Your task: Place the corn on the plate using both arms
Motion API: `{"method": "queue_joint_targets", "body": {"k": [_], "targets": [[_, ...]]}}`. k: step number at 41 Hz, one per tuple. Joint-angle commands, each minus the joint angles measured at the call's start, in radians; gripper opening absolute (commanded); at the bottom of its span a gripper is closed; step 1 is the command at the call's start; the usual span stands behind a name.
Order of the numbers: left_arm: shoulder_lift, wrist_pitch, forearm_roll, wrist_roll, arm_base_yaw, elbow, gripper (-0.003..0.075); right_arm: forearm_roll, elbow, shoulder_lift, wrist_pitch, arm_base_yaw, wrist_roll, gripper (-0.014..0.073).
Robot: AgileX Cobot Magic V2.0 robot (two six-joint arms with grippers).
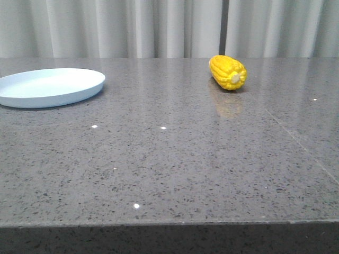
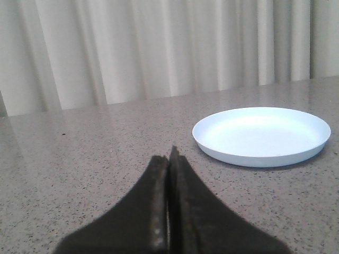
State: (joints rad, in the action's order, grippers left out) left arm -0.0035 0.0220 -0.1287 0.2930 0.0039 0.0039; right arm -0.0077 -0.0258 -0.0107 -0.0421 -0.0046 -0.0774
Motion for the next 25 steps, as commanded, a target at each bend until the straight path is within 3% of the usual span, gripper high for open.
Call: {"method": "queue_joint_targets", "body": {"k": [1, 25], "targets": [[-0.021, -0.08, -0.008, -0.008, -0.009, 0.004, -0.002, 0.0, 0.004, -0.017, 0.076, -0.006, 0.003, -0.0067], [-0.021, -0.082, -0.008, -0.008, -0.009, 0.004, -0.002, 0.0, 0.005, -0.017, 0.087, -0.006, 0.003, -0.0067]]}}
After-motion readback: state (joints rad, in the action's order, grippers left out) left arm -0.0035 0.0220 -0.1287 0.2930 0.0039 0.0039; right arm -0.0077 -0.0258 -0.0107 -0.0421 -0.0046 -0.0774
